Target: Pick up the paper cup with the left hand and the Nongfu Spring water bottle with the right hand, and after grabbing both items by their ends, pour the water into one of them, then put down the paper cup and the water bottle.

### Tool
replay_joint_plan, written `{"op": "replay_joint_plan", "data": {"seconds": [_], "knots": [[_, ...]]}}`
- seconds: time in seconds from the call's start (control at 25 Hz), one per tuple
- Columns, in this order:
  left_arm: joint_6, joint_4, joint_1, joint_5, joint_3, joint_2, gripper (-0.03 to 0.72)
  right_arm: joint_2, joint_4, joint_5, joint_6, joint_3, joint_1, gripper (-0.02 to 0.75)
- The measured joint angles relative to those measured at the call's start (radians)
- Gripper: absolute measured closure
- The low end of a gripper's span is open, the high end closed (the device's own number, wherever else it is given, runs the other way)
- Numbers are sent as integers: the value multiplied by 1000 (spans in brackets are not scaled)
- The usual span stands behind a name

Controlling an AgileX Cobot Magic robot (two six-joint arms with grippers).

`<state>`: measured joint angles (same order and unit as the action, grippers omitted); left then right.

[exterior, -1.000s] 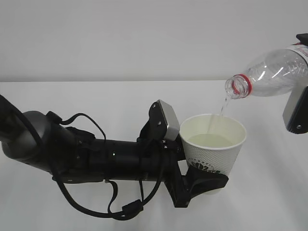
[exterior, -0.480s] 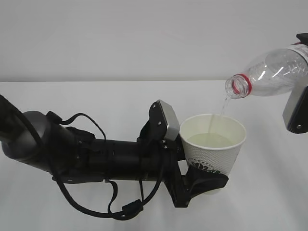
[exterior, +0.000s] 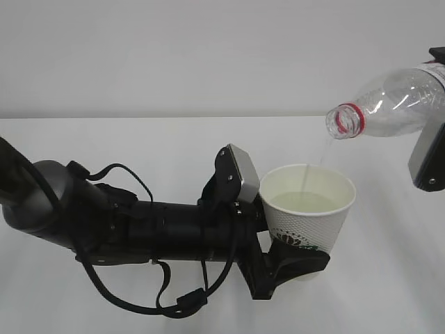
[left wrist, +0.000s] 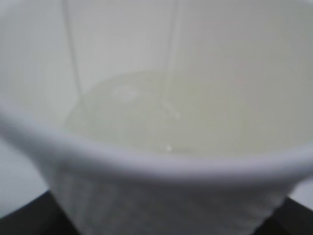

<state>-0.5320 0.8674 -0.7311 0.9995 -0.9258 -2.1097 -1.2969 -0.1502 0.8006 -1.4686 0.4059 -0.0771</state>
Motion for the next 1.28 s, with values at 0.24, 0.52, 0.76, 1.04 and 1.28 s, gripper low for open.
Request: {"op": "replay_joint_plan", "data": {"seconds": [0.24,0.52,0.76,1.04,1.28], "knots": [[0,-2,0,0,0,0,163,0,0,2,83,0,0,298],[0,-2,0,0,0,0,163,0,2,2,198,0,0,298],[0,-11,0,0,0,0,163,0,2,2,348,0,0,298],[0,-25,0,0,0,0,163,0,2,2,556,0,0,298],[0,-27,0,-1,0,0,164,0,2,2,684,0,0,298]]}}
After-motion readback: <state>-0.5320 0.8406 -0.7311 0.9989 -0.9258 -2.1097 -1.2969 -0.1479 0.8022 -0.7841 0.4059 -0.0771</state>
